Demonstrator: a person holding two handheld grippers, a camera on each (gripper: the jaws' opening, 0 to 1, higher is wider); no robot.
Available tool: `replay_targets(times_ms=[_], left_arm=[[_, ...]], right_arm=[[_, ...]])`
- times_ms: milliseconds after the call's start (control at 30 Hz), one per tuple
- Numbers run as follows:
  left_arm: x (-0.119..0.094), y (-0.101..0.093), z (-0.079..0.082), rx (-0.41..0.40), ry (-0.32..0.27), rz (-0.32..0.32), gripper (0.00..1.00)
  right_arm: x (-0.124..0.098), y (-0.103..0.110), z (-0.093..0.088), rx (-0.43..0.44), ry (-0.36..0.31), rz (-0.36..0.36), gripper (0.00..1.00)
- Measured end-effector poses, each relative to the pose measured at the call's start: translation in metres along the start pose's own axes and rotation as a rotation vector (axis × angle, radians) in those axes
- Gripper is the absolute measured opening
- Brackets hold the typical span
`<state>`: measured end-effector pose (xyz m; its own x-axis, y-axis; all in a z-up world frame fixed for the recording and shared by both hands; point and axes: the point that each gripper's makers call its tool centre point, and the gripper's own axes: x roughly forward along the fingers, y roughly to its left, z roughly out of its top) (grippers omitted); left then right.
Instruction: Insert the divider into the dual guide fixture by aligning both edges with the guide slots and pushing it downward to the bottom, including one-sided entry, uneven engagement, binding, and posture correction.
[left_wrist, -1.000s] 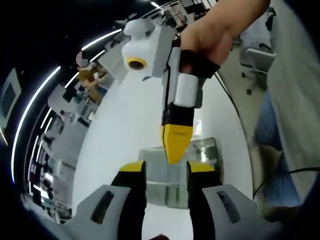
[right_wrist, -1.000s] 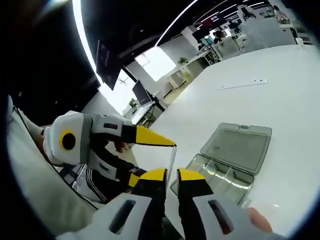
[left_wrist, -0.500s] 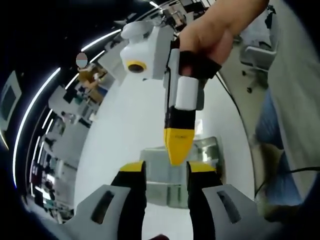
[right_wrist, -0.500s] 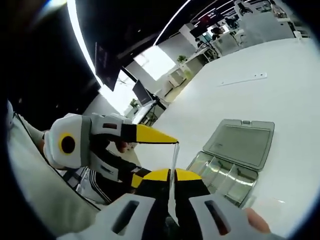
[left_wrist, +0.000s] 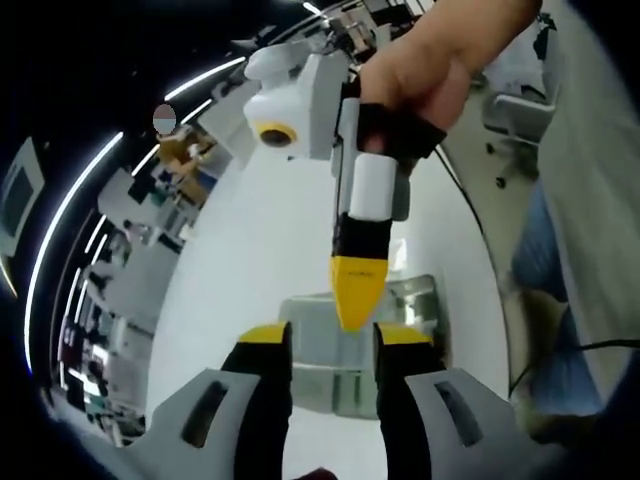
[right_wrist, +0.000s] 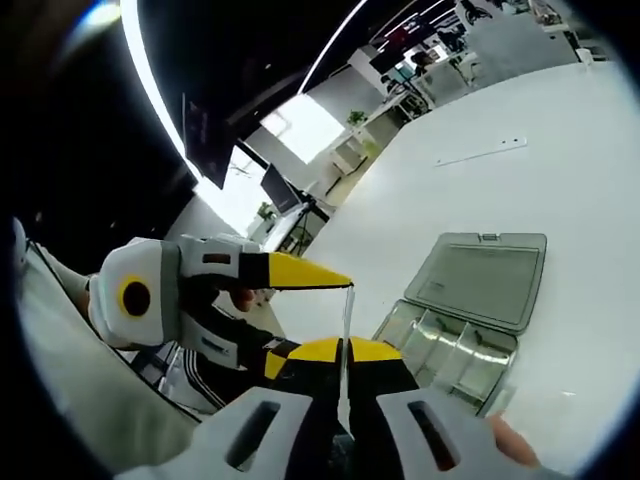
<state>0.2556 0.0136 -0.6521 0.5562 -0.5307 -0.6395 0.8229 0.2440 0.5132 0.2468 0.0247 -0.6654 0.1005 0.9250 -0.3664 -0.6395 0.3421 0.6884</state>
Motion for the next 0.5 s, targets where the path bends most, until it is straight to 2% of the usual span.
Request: replay_targets(times_ms=[300,500], left_arm=[[-0.0004,0.0032,0.0012,-0.005,-0.012,0.006,0.3],[-0.0018,0.0034,-0.0001,-0.025,-0.019,-0.009,0.32]], right_arm=[[-0.0016,0.0004,0.0034,0.016,-0.014,0.007,0.0],[-0.0015,0.0005,0.0033,-0.007,-0.014,0.004,0.0]])
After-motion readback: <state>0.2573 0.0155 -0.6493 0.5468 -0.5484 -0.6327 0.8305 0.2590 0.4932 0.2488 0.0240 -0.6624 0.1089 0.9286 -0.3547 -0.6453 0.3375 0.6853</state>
